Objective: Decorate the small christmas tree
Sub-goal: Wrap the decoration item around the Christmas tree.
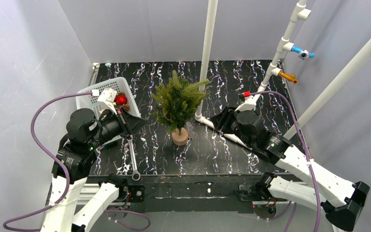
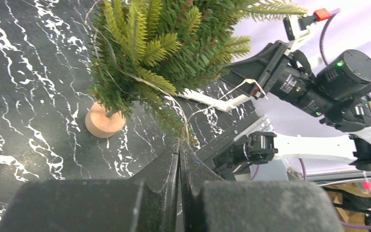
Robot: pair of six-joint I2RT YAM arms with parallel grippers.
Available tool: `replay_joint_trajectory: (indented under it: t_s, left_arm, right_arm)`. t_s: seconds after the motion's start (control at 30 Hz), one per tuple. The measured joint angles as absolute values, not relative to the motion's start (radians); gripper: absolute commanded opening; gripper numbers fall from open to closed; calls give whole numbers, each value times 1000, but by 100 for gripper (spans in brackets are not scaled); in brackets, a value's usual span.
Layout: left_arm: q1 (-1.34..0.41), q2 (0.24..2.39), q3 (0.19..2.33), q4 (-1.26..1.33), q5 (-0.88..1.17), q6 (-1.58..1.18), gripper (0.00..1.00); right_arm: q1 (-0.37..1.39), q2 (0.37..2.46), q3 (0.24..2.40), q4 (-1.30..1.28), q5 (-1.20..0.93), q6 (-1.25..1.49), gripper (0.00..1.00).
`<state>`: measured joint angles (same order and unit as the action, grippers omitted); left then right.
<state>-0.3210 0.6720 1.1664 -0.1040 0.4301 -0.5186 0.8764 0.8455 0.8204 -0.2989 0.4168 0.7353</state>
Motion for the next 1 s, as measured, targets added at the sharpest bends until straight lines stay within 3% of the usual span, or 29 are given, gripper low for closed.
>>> replay_joint_trajectory:
  t_s: [1.0]
  left_arm:
    - [-337,629,1166,-193,729,-663,0]
  right_arm:
    - [876,827,820,-300,419,734,52]
